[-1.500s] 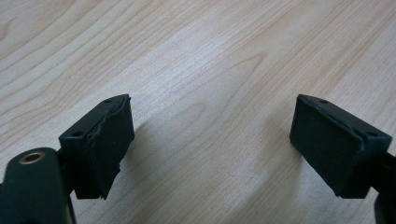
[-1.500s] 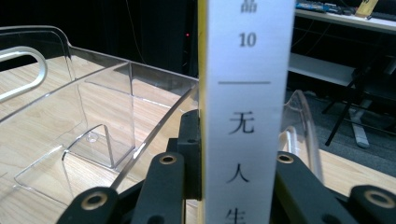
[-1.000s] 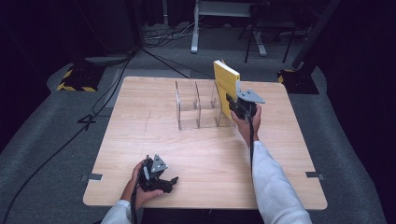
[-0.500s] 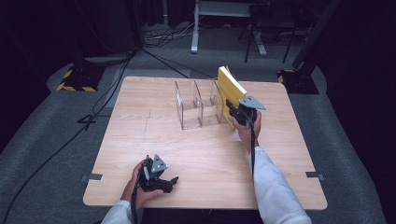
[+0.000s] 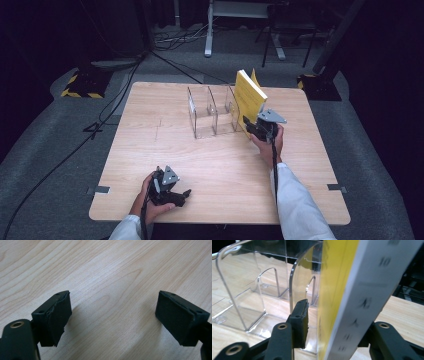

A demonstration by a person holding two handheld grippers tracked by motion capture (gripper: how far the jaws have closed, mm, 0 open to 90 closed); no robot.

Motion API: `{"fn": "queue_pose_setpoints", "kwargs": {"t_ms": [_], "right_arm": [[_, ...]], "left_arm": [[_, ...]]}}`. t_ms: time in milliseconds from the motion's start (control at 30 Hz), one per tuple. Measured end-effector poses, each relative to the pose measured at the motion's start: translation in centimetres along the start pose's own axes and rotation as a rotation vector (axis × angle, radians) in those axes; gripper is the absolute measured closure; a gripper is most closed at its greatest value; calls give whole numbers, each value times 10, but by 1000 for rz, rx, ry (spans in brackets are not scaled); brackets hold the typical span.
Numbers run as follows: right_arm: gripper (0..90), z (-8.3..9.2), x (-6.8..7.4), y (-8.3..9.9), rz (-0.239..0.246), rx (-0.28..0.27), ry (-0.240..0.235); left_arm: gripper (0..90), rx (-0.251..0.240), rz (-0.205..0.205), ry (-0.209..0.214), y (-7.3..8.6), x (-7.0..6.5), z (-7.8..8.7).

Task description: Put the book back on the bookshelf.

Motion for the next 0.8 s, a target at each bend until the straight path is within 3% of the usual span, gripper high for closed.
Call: {"fn": "queue_pose_setpoints", "kwargs": {"t_ms": [433, 567, 667, 800], "right_arm": [[544, 21, 1, 10, 30, 19, -13], [596, 31, 0, 12, 41, 20, -6], [607, 36, -4, 11, 25, -1, -7], [610, 42, -10, -5, 29, -61, -14]], "left_arm": [[142, 0, 2, -2, 0, 0, 0], [142, 0, 2, -2, 0, 0, 0], [142, 1, 6, -5, 0, -1, 0], [141, 1, 5, -4, 0, -1, 0]]}}
Point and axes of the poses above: each handheld gripper's, and its own axes: z roughly backward along the jaws, y roughly out of its underside, x roughly to its left, the point moved 2 cm from there along -z, roughly forward along the jaws, and after that the axes turned 11 degrees about -y, right-handed, at the moved point
